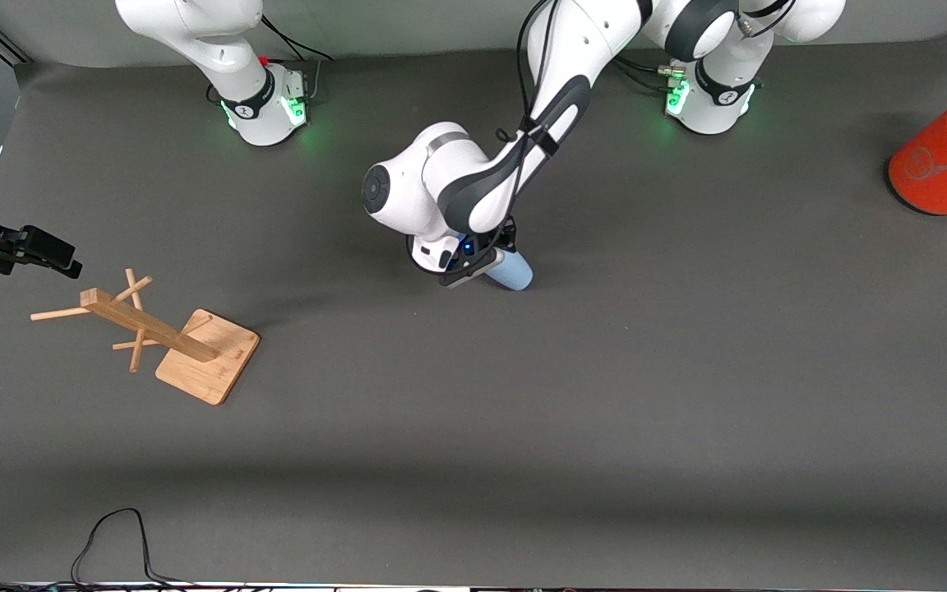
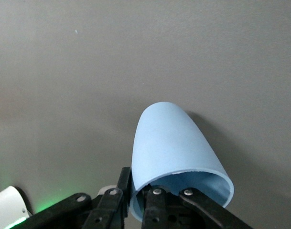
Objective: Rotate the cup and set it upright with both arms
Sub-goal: 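Grasp the blue cup's rim with the left gripper and lift it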
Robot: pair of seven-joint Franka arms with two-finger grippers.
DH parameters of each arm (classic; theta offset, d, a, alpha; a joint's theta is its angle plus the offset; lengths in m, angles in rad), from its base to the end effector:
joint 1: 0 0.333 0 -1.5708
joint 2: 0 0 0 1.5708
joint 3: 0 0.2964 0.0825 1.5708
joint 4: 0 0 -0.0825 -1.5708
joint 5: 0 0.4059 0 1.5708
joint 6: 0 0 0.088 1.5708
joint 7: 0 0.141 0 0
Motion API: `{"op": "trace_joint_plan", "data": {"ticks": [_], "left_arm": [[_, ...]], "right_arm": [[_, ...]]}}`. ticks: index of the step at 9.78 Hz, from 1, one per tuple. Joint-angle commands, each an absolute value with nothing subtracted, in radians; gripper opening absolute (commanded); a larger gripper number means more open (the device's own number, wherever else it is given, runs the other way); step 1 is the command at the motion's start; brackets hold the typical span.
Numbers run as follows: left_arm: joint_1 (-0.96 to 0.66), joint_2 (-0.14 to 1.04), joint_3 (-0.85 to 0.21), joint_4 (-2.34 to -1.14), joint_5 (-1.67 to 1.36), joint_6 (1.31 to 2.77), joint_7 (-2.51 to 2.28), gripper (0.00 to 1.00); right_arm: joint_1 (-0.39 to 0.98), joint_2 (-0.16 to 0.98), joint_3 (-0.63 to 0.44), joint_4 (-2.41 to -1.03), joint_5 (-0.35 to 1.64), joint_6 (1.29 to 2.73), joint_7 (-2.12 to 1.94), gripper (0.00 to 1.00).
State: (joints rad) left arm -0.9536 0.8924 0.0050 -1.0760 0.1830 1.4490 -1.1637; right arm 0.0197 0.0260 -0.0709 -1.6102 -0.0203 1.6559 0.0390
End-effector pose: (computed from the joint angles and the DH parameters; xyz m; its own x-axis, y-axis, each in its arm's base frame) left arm 0.4273 -0.5502 0.2100 0.9796 0.1975 -0.0382 0.1490 -0.8399 -0.5219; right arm 0.5905 -0.0326 0.5438 0.9959 -0.0883 0.0206 -0.0887 -0.9958 0.0213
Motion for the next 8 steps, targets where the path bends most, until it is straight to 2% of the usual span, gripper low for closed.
{"op": "trace_joint_plan", "data": {"ticks": [1, 5, 8], "left_arm": [[-0.924, 0.859, 0.006, -1.074, 0.14, 1.414, -1.0, 0.0], [-0.754, 0.803, 0.012, -1.086, -0.145, 1.423, -0.579, 0.0], [-0.704, 0.761, 0.011, -1.185, -0.225, 1.497, -0.425, 0.0]], "right_arm": [[0.009, -0.003, -0.057, -1.635, -0.032, 1.654, 0.029, 1.0], [0.009, -0.002, -0.064, -1.632, -0.032, 1.655, -0.034, 1.0], [0.011, 0.002, -0.061, -1.629, -0.032, 1.628, -0.017, 1.0]]}}
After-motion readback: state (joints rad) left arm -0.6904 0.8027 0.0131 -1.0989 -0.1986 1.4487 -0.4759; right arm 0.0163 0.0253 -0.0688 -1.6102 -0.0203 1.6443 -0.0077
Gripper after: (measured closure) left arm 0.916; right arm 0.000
